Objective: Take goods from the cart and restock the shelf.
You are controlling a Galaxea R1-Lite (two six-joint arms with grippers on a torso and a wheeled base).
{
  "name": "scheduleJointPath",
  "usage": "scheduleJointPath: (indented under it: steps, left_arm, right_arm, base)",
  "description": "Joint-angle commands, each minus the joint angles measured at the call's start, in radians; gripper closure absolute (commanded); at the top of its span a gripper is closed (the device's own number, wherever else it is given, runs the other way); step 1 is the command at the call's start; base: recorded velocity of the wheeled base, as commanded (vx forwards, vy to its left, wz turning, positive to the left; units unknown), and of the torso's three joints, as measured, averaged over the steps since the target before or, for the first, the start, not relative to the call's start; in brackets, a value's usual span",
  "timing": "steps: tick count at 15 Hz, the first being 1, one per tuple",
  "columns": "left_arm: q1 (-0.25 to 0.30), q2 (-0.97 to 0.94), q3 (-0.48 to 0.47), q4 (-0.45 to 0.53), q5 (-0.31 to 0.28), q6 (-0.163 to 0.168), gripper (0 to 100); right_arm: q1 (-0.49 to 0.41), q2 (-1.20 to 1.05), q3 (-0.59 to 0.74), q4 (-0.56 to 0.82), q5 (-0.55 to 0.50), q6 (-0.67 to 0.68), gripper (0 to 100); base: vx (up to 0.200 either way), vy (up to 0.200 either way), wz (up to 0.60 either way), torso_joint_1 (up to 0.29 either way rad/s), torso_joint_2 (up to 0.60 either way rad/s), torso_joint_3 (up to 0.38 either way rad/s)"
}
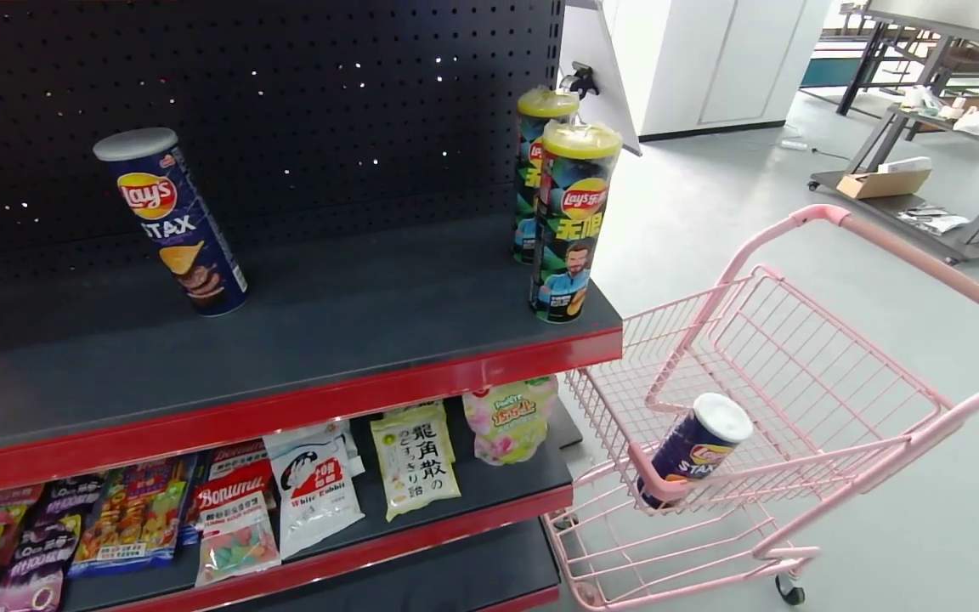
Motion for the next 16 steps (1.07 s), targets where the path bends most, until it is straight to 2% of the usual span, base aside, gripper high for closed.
scheduleJointPath:
  steps: [1, 2, 10, 13, 16]
  left_arm:
    - [0.001, 0.001, 0.000, 0.000, 0.001, -0.001, 0]
    - [0.001, 0.001, 0.000, 0.000, 0.000, -0.001, 0]
    - [0.001, 0.001, 0.000, 0.000, 0.000, -0.001, 0]
    - [0.001, 0.001, 0.000, 0.000, 0.000, -0.001, 0]
    - [0.001, 0.001, 0.000, 0.000, 0.000, -0.001, 0]
  right_arm:
    - [0.001, 0.000, -0.001, 0.000, 0.000, 0.000, 0]
    - [0.001, 0.000, -0.001, 0.000, 0.000, 0.000, 0]
    - [0.001, 0.000, 0.001, 0.000, 0.000, -0.002, 0]
    - [0.001, 0.000, 0.001, 0.000, 0.000, -0.002, 0]
    - [0.001, 0.000, 0.001, 0.000, 0.000, -0.002, 0]
  base:
    - [0.200, 0.000, 0.00, 0.002, 0.01, -0.002]
    - [0.200, 0.000, 0.00, 0.022, 0.01, 0.002]
    - [0.000, 0.000, 0.00, 0.000, 0.00, 0.000]
    - [0.000, 0.000, -0.60, -0.002, 0.00, 0.002]
    - [0.000, 0.000, 0.00, 0.000, 0.00, 0.000]
